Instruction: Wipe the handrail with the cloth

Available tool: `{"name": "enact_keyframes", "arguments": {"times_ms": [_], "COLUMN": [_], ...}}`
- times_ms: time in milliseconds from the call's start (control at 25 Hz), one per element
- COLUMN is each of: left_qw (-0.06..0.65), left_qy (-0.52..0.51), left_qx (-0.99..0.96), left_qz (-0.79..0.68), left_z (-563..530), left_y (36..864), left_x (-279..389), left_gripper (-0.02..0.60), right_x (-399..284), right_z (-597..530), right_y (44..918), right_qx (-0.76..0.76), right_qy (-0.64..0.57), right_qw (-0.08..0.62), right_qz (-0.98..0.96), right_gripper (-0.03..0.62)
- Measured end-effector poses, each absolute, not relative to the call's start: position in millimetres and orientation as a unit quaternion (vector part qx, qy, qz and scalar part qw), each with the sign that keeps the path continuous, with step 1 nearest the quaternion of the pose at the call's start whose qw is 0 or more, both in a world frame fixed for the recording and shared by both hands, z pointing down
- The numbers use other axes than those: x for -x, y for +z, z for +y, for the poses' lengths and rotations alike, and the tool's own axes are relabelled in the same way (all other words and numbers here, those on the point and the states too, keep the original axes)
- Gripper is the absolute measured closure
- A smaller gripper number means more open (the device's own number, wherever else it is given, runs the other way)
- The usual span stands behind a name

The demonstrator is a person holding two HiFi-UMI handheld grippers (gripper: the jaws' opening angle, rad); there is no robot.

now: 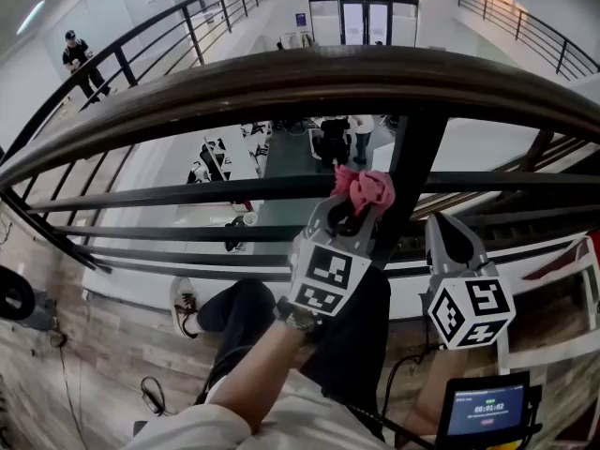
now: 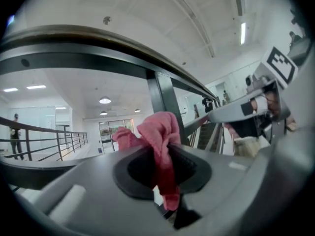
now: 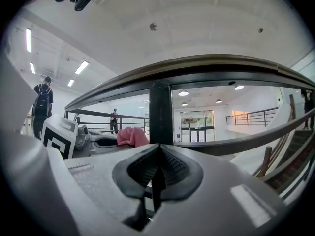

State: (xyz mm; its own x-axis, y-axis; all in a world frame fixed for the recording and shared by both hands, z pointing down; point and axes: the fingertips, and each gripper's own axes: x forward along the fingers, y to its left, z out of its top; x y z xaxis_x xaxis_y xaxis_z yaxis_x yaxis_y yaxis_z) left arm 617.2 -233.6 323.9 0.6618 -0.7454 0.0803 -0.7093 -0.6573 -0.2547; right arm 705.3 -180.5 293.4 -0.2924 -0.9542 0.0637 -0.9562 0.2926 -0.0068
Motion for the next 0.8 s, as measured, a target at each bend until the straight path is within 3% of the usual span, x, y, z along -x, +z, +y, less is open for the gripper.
{"name": "enact_keyframes", "arguments": {"times_ms": [800], "left_qw": [0.105], "left_qy": [-0.087], "left_qx": [0.878], "left_qz": [0.459], "left_z": [-236], "left_y": [328], "left_x": [-537], "left_gripper": [0.511], "right_x": [-675], "right_z": [-182], "right_y": [295], "right_qx": [-0.580], "right_qy": [-0.009], "right_qw": [0.055], "right_qz": [-0.813], "right_gripper": [0.591]}}
